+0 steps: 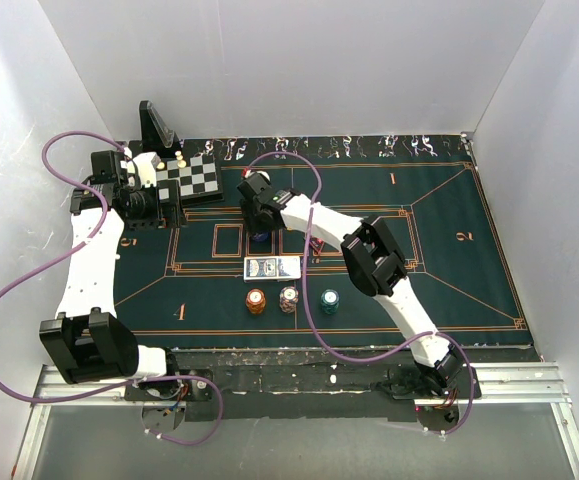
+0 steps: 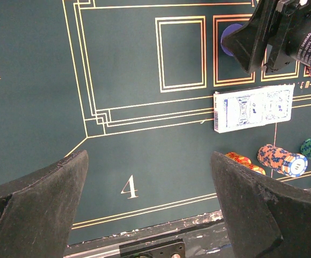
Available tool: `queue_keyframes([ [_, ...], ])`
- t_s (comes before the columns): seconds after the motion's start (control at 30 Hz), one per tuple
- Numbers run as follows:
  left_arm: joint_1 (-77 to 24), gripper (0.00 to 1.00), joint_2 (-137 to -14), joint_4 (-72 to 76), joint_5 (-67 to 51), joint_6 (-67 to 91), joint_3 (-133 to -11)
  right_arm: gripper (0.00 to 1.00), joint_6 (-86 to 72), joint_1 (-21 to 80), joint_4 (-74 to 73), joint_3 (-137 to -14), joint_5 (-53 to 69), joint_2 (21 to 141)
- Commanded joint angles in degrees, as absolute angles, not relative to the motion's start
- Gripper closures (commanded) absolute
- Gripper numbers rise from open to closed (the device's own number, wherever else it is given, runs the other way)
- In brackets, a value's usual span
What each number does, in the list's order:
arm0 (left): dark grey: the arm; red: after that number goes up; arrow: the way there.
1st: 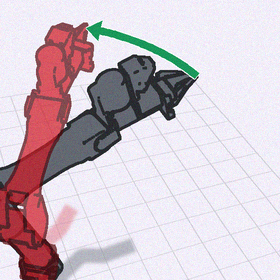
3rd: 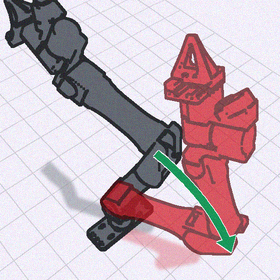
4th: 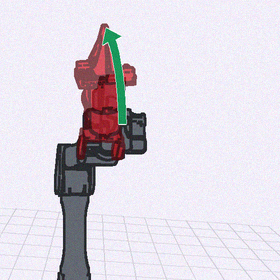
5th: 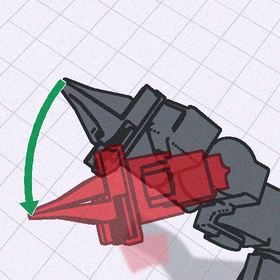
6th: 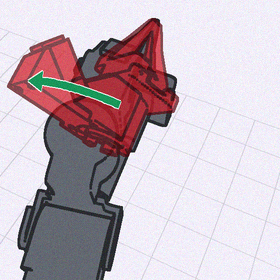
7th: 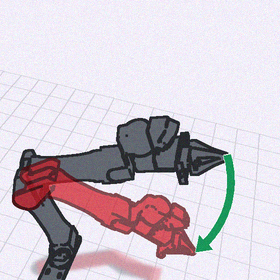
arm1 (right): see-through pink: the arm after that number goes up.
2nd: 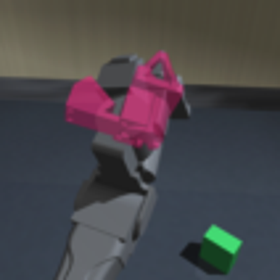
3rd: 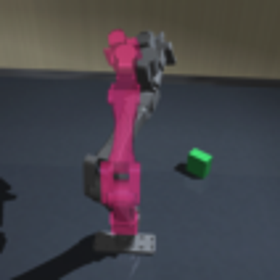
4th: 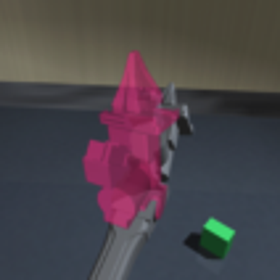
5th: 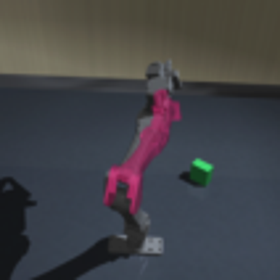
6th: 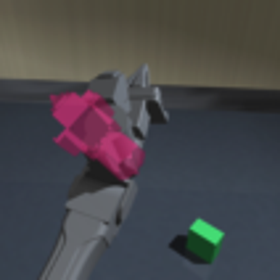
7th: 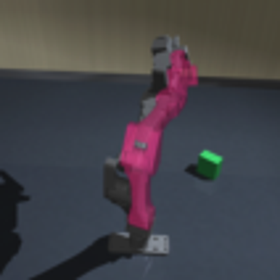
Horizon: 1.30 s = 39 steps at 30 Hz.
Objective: Distribute texas hold em gaming equipment
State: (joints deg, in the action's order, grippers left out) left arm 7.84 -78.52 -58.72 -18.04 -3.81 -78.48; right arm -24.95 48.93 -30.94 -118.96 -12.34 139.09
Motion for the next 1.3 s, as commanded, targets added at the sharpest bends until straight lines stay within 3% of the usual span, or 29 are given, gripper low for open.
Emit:
queue_keyframes([
  [0.0,8.26,0.02,-77.61,-58.62,-18.37,-3.87,-79.89,0.45,-28.3,51.33,-34.28,-119.88,-8.09,141.68],
  [0.87,9.93,0.02,-75.41,-58.36,-17.31,-5.89,-77.34,0.49,-39.03,58.71,-31.9,-129.89,9.06,146.34],
  [0.97,10.19,0.02,-75.59,-58.36,-17.58,-6.06,-77.34,0.44,-37.44,58.19,-32.97,-126.5,6.16,143.37],
  [1.1,10.2,0.02,-76.29,-58.01,-18.98,-5.8,-77.52,0.3,-37.09,56.17,-26.12,-114.02,5.45,134.58],
  [1.27,10.28,0.02,-78.39,-56.52,-22.85,-6.94,-75.68,0.25,-34.55,53.71,-23.47,-108.81,7.03,126.75],
])
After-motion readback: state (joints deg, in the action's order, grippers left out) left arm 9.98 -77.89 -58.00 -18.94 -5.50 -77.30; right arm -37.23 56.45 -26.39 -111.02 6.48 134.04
